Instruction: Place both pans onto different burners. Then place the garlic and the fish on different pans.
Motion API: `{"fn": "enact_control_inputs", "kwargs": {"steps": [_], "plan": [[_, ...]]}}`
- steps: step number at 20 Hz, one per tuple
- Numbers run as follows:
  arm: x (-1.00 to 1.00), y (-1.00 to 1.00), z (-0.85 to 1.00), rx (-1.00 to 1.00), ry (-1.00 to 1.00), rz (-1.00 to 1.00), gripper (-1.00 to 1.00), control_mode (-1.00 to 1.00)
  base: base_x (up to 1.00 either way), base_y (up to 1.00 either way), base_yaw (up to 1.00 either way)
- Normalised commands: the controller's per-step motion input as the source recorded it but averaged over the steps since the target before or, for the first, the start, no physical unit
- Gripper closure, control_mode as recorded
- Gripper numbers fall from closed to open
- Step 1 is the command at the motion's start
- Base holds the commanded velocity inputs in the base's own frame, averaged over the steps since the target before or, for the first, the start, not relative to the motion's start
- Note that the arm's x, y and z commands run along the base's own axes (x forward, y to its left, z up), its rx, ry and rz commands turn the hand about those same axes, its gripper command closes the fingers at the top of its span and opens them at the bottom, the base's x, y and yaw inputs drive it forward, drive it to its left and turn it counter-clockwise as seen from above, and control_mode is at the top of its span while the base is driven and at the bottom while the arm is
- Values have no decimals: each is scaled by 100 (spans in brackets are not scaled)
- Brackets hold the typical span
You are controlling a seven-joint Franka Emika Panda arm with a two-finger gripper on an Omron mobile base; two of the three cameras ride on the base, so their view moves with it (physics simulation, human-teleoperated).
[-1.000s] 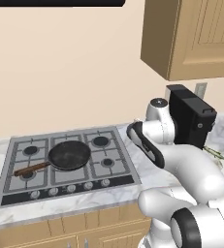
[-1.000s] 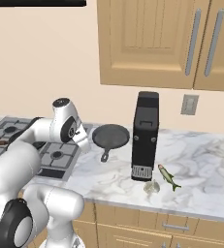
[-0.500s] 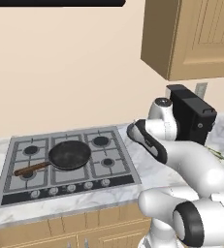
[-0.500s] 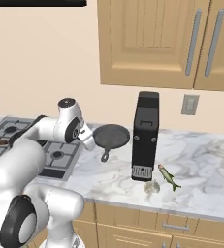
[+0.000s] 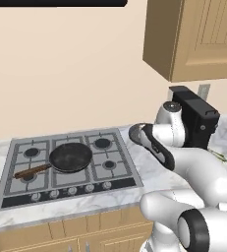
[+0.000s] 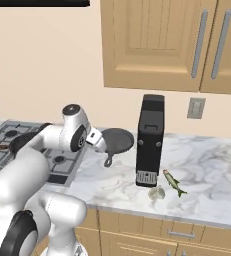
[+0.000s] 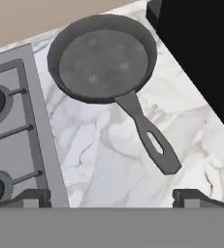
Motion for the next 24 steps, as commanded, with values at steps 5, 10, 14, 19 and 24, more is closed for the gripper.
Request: {"fn": "enact_control_inputs", "kwargs": {"steps": [5, 10, 14, 19, 24], "plan": [[11, -17, -39, -10, -10, 8, -100, -100, 0, 0, 0], [23, -16, -31, -8, -2, 5, -100, -100, 0, 0, 0], [31, -16, -10, -6, 5, 4, -100, -100, 0, 0, 0], [26, -12, -3, -6, 12, 4, -100, -100, 0, 0, 0], [21, -5, -6, -5, 17, 8, -100, -100, 0, 0, 0]]}}
